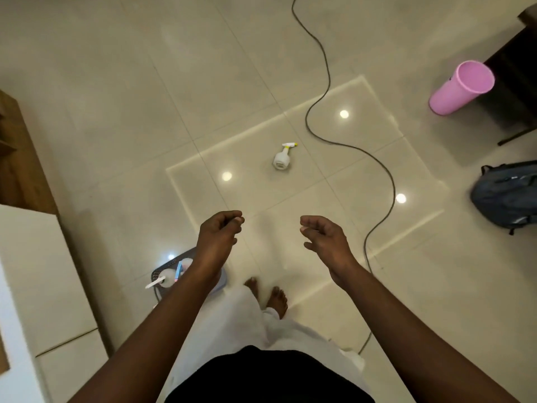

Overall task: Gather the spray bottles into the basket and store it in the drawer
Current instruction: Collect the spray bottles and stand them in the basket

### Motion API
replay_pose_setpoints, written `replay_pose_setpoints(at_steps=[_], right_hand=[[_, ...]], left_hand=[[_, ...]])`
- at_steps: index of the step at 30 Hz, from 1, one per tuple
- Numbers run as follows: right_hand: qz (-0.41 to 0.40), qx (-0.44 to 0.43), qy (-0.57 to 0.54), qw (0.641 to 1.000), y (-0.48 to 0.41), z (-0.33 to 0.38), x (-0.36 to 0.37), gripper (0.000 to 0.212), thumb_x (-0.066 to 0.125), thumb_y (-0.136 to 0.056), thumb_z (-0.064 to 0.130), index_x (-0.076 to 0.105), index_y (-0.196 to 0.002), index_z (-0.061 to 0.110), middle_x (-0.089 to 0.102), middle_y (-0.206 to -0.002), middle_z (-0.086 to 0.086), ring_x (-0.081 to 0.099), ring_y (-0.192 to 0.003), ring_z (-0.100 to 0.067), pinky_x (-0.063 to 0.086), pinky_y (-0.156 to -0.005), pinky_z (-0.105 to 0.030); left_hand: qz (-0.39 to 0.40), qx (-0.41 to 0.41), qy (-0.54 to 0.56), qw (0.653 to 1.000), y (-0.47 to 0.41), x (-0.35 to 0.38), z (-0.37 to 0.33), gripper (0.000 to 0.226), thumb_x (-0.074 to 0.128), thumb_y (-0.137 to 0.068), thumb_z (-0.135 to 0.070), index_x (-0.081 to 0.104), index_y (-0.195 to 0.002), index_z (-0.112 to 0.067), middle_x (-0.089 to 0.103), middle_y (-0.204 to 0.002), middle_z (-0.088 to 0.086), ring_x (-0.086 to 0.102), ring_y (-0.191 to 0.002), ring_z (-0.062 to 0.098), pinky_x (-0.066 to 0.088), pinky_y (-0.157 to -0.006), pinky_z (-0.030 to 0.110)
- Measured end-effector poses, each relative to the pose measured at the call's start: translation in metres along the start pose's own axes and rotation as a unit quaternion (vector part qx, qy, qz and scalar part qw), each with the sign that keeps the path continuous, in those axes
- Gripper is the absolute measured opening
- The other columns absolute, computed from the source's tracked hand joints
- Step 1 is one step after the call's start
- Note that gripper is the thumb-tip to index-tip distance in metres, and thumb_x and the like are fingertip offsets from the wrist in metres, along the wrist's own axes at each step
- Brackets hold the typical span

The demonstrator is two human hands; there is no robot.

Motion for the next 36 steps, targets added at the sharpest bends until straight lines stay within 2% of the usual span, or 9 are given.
replay_pose_setpoints(at_steps=[6,14,22,24,26,29,31,34,36], right_hand=[[0.011,0.008,0.024,1.000,-0.077,0.038,-0.022,0.027,0.069,-0.100,0.012,0.072,-0.127,0.015,0.072,-0.129,-0.001,0.066,-0.109,-0.013,0.057,-0.104,-0.045],[0.005,0.054,0.045,0.998,-0.197,0.097,-0.041,0.026,0.071,-0.100,0.018,0.072,-0.126,0.017,0.071,-0.128,-0.003,0.065,-0.107,-0.013,0.058,-0.104,-0.050],[0.035,0.114,0.055,0.991,-0.345,0.138,-0.039,0.031,0.073,-0.098,0.021,0.069,-0.128,0.013,0.070,-0.113,-0.002,0.065,-0.091,-0.012,0.060,-0.102,-0.053],[0.045,0.138,0.051,0.988,-0.388,0.133,-0.034,0.031,0.073,-0.098,0.019,0.069,-0.128,0.011,0.069,-0.098,0.002,0.063,-0.078,-0.007,0.060,-0.098,-0.052],[0.055,0.161,0.059,0.984,-0.437,0.123,-0.025,0.031,0.073,-0.098,0.020,0.069,-0.128,0.011,0.068,-0.096,0.004,0.062,-0.075,-0.004,0.062,-0.093,-0.045],[0.074,0.171,0.088,0.979,-0.512,0.101,-0.013,0.033,0.073,-0.098,0.023,0.068,-0.129,0.013,0.065,-0.106,0.001,0.062,-0.082,-0.009,0.061,-0.093,-0.044],[0.088,0.177,0.115,0.973,-0.563,0.081,-0.002,0.036,0.073,-0.097,0.024,0.067,-0.131,0.013,0.063,-0.110,-0.002,0.061,-0.095,-0.014,0.061,-0.096,-0.048],[0.105,0.204,0.117,0.966,-0.630,0.051,0.013,0.039,0.074,-0.098,0.024,0.065,-0.134,0.012,0.061,-0.116,-0.003,0.057,-0.099,-0.017,0.062,-0.097,-0.049],[0.118,0.220,0.119,0.961,-0.675,0.028,0.022,0.043,0.074,-0.098,0.025,0.063,-0.136,0.009,0.061,-0.123,-0.006,0.057,-0.104,-0.019,0.061,-0.098,-0.049]], left_hand=[[0.003,-0.011,0.004,1.000,-0.069,0.050,-0.027,0.020,0.066,-0.097,-0.016,0.075,-0.115,-0.015,0.075,-0.120,0.016,0.067,-0.100,0.021,0.053,-0.088,0.038],[-0.011,-0.055,-0.011,0.998,-0.168,0.094,-0.071,0.019,0.065,-0.097,-0.016,0.075,-0.114,-0.016,0.075,-0.117,0.015,0.065,-0.094,0.017,0.054,-0.084,0.036],[-0.040,-0.085,-0.040,0.995,-0.278,0.136,-0.105,0.021,0.063,-0.099,-0.017,0.073,-0.118,-0.014,0.075,-0.118,0.010,0.064,-0.096,0.016,0.052,-0.106,0.049],[-0.060,-0.101,-0.037,0.992,-0.312,0.148,-0.100,0.022,0.064,-0.099,-0.017,0.073,-0.119,-0.014,0.074,-0.118,0.009,0.064,-0.098,0.017,0.052,-0.109,0.051],[-0.090,-0.111,-0.036,0.989,-0.353,0.161,-0.089,0.024,0.065,-0.098,-0.019,0.073,-0.120,-0.016,0.074,-0.117,0.005,0.066,-0.106,0.020,0.051,-0.109,0.052],[-0.110,-0.120,-0.024,0.986,-0.417,0.184,-0.065,0.024,0.065,-0.098,-0.021,0.074,-0.120,-0.018,0.074,-0.121,0.003,0.067,-0.119,0.025,0.051,-0.110,0.052],[-0.110,-0.127,-0.026,0.985,-0.464,0.203,-0.043,0.026,0.065,-0.098,-0.021,0.073,-0.122,-0.017,0.074,-0.120,0.002,0.068,-0.116,0.024,0.052,-0.109,0.050],[-0.102,-0.124,-0.050,0.986,-0.529,0.227,-0.007,0.028,0.065,-0.098,-0.023,0.072,-0.125,-0.017,0.072,-0.117,-0.001,0.065,-0.107,0.015,0.053,-0.104,0.036],[-0.091,-0.123,-0.077,0.985,-0.574,0.242,0.020,0.031,0.064,-0.098,-0.025,0.071,-0.128,-0.019,0.071,-0.125,-0.002,0.065,-0.114,0.014,0.050,-0.101,0.028]])
Point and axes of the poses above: each hand's wrist, its own y-axis away from the middle knuckle, its own x-axis out of the palm, z = x × y, the point moved 2 cm from there along -y, towards the middle knuckle
